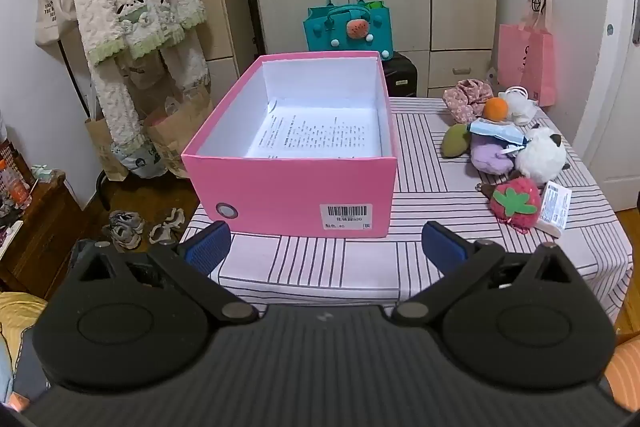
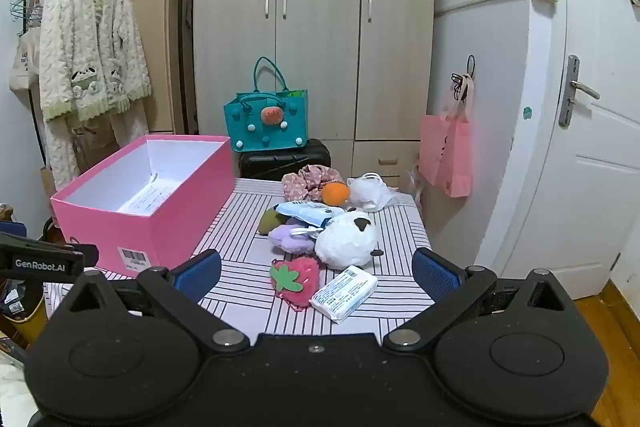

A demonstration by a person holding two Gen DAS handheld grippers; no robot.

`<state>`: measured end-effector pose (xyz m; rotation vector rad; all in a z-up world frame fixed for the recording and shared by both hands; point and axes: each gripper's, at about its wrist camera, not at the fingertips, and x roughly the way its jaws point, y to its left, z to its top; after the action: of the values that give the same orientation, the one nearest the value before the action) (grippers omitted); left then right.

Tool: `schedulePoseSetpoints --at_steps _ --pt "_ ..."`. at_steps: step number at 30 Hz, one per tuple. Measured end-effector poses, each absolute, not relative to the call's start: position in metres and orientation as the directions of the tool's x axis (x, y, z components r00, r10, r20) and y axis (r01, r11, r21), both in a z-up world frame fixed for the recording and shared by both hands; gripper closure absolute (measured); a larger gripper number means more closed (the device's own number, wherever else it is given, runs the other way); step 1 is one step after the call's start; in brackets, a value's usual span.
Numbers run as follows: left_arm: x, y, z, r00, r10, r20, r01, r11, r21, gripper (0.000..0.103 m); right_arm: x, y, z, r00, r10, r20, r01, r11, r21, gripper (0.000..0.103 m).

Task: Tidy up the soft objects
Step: 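Move both tools from the pink box toward the pile of soft toys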

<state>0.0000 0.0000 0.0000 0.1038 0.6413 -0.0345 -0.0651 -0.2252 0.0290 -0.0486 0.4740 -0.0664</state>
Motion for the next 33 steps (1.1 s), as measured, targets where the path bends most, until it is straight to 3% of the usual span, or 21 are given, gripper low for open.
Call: schedulePoseSetpoints --at_steps 22,33 --pt "-0.006 -0.004 -0.004 0.794 -0.011 -0.607 0.089 0.991 0.098 0.0 -0.07 -0.232 0.025 0.891 -0.074 -0.447 0.056 0.997 -0.053 0.0" --pt "-0.011 -0.01 -0.005 0.819 -0.078 -0.568 0.162 0.982 0.1 0.0 -0.065 -0.24 0.011 0.884 -0.098 -0.458 0.079 0.995 -0.061 0.0"
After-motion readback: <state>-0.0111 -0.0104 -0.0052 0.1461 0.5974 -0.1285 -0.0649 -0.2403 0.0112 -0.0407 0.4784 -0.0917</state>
